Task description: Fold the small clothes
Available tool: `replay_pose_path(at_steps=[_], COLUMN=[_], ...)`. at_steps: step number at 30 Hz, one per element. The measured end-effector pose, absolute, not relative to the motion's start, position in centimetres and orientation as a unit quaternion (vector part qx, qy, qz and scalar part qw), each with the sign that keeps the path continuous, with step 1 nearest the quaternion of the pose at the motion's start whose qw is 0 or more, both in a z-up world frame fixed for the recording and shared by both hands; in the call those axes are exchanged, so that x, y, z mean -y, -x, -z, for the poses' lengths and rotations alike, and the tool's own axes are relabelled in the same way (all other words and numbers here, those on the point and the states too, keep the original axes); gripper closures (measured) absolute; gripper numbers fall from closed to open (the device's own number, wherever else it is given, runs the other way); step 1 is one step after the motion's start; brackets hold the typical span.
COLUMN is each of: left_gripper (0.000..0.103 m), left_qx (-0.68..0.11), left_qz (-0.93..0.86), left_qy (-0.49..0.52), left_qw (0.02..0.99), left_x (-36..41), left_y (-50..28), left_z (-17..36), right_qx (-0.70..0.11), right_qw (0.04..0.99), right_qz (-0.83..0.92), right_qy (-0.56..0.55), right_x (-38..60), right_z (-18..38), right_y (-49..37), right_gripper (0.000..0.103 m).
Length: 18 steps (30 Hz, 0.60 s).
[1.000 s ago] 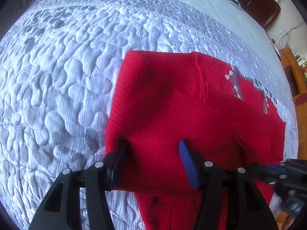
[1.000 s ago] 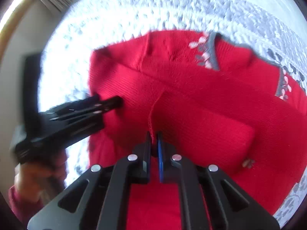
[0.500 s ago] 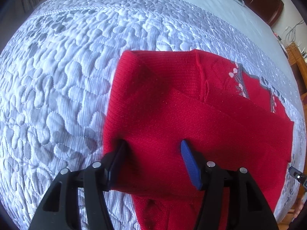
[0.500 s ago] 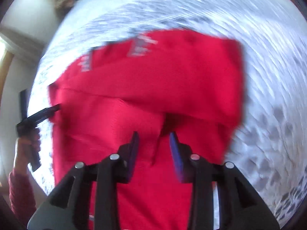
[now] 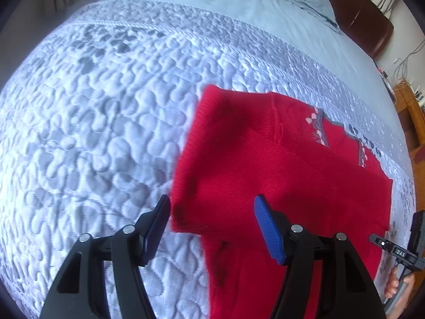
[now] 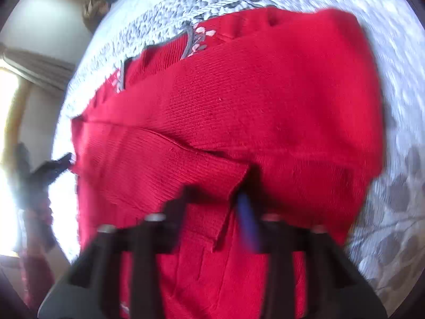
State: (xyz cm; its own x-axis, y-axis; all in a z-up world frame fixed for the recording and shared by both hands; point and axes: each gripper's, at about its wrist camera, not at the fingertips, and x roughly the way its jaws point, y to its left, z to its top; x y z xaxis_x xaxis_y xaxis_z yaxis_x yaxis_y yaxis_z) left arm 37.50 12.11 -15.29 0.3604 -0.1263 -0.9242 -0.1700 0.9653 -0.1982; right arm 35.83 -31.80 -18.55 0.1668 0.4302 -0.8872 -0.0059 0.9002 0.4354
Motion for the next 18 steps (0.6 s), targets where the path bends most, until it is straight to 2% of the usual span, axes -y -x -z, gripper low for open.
replay_pose_path(at_steps=[1, 5, 11, 13, 18], left_gripper=[0.037, 0.037, 0.037, 0.037, 0.036], left_qx=[-0.561, -0.538, -0.518, -0.526, -0.566], left_qz=[-0.017, -0.031, -0.031, -0.043, -0.080], left_qy=[0.132, 0.120, 0.078, 0.043, -0.010], left_qw=[0.817, 0.834, 0.851, 0.848, 0.821], left_x=[-12.6, -13.7, -11.0, -9.5, -7.4], left_y=[-37.4, -37.4, -39.1, -40.0, -41.1], left_z=[15.0, 13.7, 12.5, 13.6, 18.1], right_qx=[-0.626, -0.591, -0.540, -0.565, -0.632], right_qw=[0.746, 0.771, 0.822, 0.804, 0.764], right_qz=[-0.158, -0.186, -0.146, -0.135, -0.061], right_qy=[-0.164, -0.148, -0.107, -0.124, -0.113], right_x=[31.6, 31.8, 36.5, 38.3, 40.5], right_z=[18.1, 13.8, 6.8, 8.0, 15.0], right_y=[-35.8, -35.7, -37.8, -38.9, -40.1], right_gripper=[0.100, 0.100, 0.100, 0.099, 0.082])
